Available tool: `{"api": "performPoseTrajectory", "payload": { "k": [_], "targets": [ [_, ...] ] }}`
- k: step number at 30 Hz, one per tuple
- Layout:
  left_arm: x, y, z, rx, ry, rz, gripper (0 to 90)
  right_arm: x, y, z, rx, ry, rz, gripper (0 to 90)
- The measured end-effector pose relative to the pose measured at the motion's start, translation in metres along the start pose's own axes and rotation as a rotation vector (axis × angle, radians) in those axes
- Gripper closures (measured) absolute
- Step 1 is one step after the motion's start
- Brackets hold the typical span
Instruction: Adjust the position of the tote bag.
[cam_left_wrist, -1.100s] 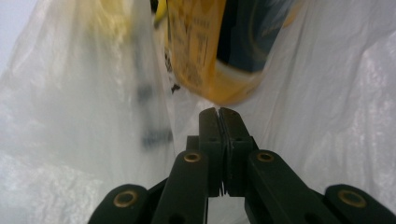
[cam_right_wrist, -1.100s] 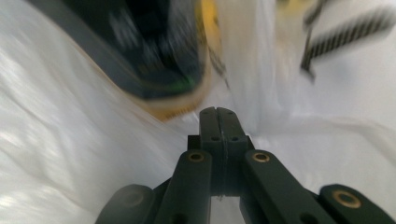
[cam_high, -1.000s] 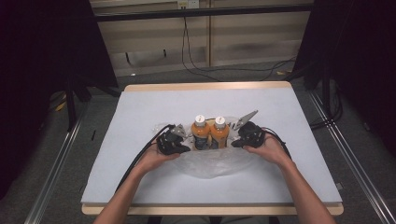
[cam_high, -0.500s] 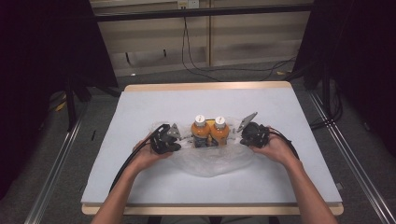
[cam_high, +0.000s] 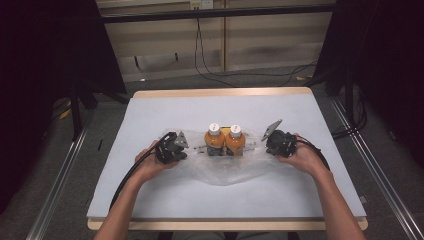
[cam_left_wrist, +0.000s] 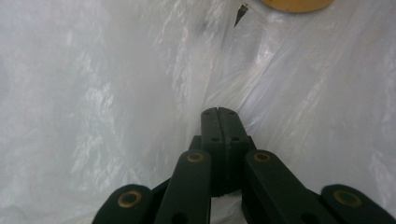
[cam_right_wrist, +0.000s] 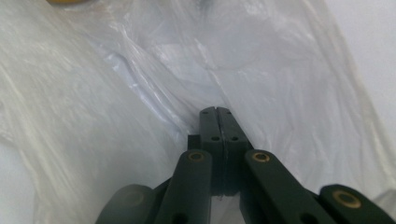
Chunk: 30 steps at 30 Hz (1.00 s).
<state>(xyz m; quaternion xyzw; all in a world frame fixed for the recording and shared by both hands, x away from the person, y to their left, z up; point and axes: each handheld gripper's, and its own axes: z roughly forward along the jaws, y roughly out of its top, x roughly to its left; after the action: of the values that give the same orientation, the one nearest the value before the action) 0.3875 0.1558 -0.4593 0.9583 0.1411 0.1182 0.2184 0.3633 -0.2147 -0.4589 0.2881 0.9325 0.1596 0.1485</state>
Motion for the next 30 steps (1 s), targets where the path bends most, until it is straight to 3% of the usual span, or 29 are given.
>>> {"api": "performPoseTrajectory", "payload": {
  "k": [2, 4, 5, 9, 11, 16, 20, 25, 30],
  "targets": [
    [0.002, -0.001, 0.000, -0.003, -0.003, -0.005, 90.0, -0.002, -0.003, 0.000, -0.005, 0.011, 0.012, 90.0],
    [0.002, -0.002, 0.000, 0.019, 0.031, -0.001, 90.0, -0.003, -0.005, -0.001, 0.000, 0.008, 0.026, 90.0],
    [0.005, -0.005, -0.001, 0.026, 0.036, -0.005, 90.0, -0.005, -0.006, -0.002, 0.002, 0.002, 0.011, 90.0],
    [0.015, -0.015, -0.001, -0.038, -0.018, -0.070, 90.0, -0.012, -0.014, -0.003, -0.018, 0.023, 0.047, 90.0],
    [0.017, -0.017, -0.002, -0.043, -0.022, -0.069, 90.0, -0.014, -0.017, -0.004, -0.016, 0.023, 0.056, 90.0],
    [0.018, -0.021, -0.003, -0.047, -0.021, -0.093, 90.0, -0.017, -0.023, -0.004, -0.040, 0.019, 0.079, 90.0],
    [0.016, -0.023, -0.005, -0.033, 0.001, -0.089, 90.0, -0.017, -0.030, -0.007, -0.051, 0.016, 0.107, 90.0],
    [0.013, -0.025, -0.007, -0.030, 0.011, -0.103, 90.0, -0.018, -0.037, -0.009, -0.059, 0.005, 0.101, 90.0],
    [0.014, -0.029, -0.009, -0.031, -0.003, -0.124, 90.0, -0.019, -0.044, -0.011, -0.070, 0.017, 0.123, 90.0]
  ]
}}
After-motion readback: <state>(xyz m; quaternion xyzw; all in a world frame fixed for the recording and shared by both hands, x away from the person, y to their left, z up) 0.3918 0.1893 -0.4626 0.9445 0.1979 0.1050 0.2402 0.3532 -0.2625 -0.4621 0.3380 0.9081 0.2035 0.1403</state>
